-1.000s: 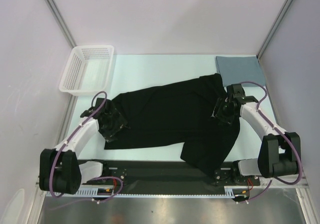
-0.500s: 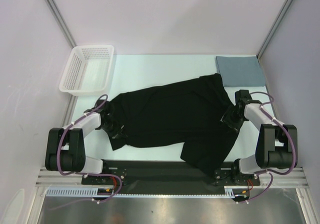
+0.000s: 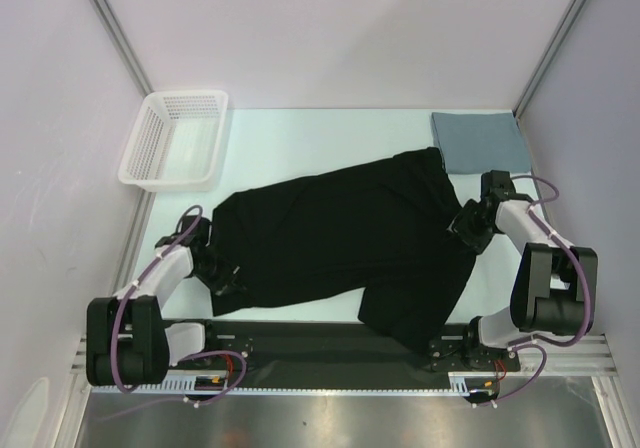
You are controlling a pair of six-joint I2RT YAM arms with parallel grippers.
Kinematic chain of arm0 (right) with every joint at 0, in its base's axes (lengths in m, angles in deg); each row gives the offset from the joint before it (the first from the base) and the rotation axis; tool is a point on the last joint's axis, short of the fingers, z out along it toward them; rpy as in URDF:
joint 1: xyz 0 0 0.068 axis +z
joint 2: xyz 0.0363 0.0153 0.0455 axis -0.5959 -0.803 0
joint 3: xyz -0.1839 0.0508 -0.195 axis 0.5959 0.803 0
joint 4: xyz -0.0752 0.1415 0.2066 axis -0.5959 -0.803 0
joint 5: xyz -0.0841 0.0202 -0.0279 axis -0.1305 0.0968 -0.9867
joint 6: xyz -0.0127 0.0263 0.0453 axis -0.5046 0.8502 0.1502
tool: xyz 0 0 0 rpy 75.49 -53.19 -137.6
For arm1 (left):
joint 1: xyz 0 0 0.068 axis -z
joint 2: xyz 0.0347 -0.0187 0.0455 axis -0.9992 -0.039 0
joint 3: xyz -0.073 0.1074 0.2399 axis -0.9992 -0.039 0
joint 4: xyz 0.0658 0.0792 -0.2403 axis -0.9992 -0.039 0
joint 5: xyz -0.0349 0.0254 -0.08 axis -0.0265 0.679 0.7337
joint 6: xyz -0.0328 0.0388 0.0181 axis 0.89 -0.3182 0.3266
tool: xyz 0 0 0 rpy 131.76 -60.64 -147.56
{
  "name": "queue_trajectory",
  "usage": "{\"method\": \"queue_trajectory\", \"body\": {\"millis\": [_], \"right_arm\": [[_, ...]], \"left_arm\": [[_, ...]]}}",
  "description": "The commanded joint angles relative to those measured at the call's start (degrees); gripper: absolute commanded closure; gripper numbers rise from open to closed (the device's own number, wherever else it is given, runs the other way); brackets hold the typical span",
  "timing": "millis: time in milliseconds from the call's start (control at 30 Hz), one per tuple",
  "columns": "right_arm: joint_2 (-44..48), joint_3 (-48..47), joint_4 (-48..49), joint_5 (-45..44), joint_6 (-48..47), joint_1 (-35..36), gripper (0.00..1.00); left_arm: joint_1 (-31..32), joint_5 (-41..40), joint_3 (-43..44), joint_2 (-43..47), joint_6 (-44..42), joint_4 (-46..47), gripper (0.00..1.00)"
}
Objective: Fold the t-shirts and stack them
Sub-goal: Fold the tshirt
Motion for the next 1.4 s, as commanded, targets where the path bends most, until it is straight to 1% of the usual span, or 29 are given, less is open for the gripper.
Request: {"method": "queue_trajectory", "body": {"millis": [0, 33, 67, 100, 133, 167, 200, 233, 267, 300, 333, 367, 400, 433, 467, 600, 733, 800, 833, 933, 1000, 1100, 1167, 1200, 1267, 1367], "right_arm": [[-1.24, -4.83, 0.24, 0.65, -0.95, -0.68, 0.44], [-1.59, -5.54, 0.51, 1.18, -1.04, -0.77, 0.44], [-2.47, -6.33, 1.38, 2.92, -0.95, -0.77, 0.44], [-3.0, -7.12, 1.91, 3.81, -0.95, -0.77, 0.44], [-3.7, -8.87, 2.53, 4.6, -0.77, -0.77, 0.44], [-4.84, -9.67, 2.88, 5.22, -0.51, -0.77, 0.45], [-5.54, -10.64, 3.49, 6.88, -0.34, -0.77, 0.45], [-6.33, -12.73, 3.85, 7.77, -0.33, -0.77, 0.45], [-8.0, -13.54, 4.46, 9.86, -0.33, -0.77, 0.46], [-8.8, -14.5, 4.64, 11.02, -0.77, -0.77, 0.46], [-9.67, -16.17, 4.73, 11.9, -1.12, -0.77, 0.47], [-10.47, -16.97, 4.47, 13.21, -1.73, -0.68, 0.48], [-11.52, -17.41, 4.55, 13.49, -3.04, -0.51, 0.48], [-11.96, -17.76, 4.55, 13.58, -3.32, -0.42, 0.48], [-12.23, -18.2, 4.64, 13.23, -3.5, -0.42, 0.48], [-12.84, -18.73, 5.96, 13.57, -4.64, -0.33, 0.47], [-14.6, -21.19, 3.86, 12.26, -6.4, 0.2, 0.45], [-14.87, -21.8, 3.76, 11.47, -6.66, -0.24, 0.45], [-15.22, -22.07, 3.59, 11.29, -6.57, -0.41, 0.45], [-16.1, -22.51, 3.06, 10.59, -6.57, -0.94, 0.45], [-16.45, -22.42, 3.32, 11.29, -6.66, -1.12, 0.45], [-16.45, -22.34, 3.32, 12.87, -6.58, -1.21, 0.45], [-16.62, -22.16, 3.59, 13.14, -6.4, -1.29, 0.45], [-16.8, -22.07, 3.5, 13.22, -6.48, -1.29, 0.45], [-17.06, -21.81, 3.68, 13.66, -6.48, -1.47, 0.45], [-17.15, -21.81, 3.5, 13.32, -7.01, -1.65, 0.44]], "left_arm": [[-0.75, -1.0, 0.12, 1.6, -1.23, -7.15, 0.96], [-0.75, -1.52, 0.56, 1.78, -1.68, -7.42, 0.87], [-0.75, -1.96, 2.13, 1.87, -2.21, -7.68, 0.71], [-0.83, -1.96, 3.28, 1.69, -3.95, -7.86, 0.68], [-0.75, -3.97, 4.86, 1.08, -4.93, -8.04, 0.65], [-0.75, -4.59, 8.7, 0.73, -5.98, -9.17, 0.57], [-0.4, -5.47, 10.74, 0.12, -7.82, -9.88, 0.55], [0.04, -6.87, 12.67, -0.85, -8.45, -10.49, 0.5], [1.18, -7.15, 15.65, -1.12, -9.24, -10.41, 0.47], [1.62, -6.45, 16.64, -1.38, -11.94, -9.63, 0.46], [1.63, -2.18, 17.87, -1.64, -14.06, -8.23, 0.44], [1.63, 0.38, 18.23, -1.65, -16.08, -3.95, 0.42], [1.63, 2.84, 18.67, -1.65, -18.88, -1.47, 0.36], [1.63, 6.26, 18.93, -2.0, -20.13, 1.16, 0.26], [1.71, 10.39, 19.54, -3.56, -21.27, 5.1, 0.25], [1.63, 11.22, 21.92, -9.98, -24.44, 7.34, 0.27], [1.71, 13.06, 20.61, -13.94, -24.54, 10.94, 0.36], [1.71, 13.94, 20.6, -15.26, -24.45, 12.96, 0.39], [1.71, 14.29, 20.87, -16.75, -24.36, 13.4, 0.43], [1.63, 14.21, 21.04, -18.25, -24.18, 15.07, 0.51], [1.63, 13.51, 21.04, -18.61, -24.01, 15.51, 0.52], [1.63, 13.33, 20.61, -19.31, -23.05, 16.48, 0.57], [1.63, 11.84, 20.25, -19.93, -21.82, 16.05, 0.61], [1.63, 10.18, 20.17, -19.75, -21.29, 15.52, 0.61], [1.63, 6.23, 19.81, -18.71, -20.15, 13.94, 0.56], [1.71, 4.98, 18.59, -17.38, -18.22, 13.85, 0.54]]}}
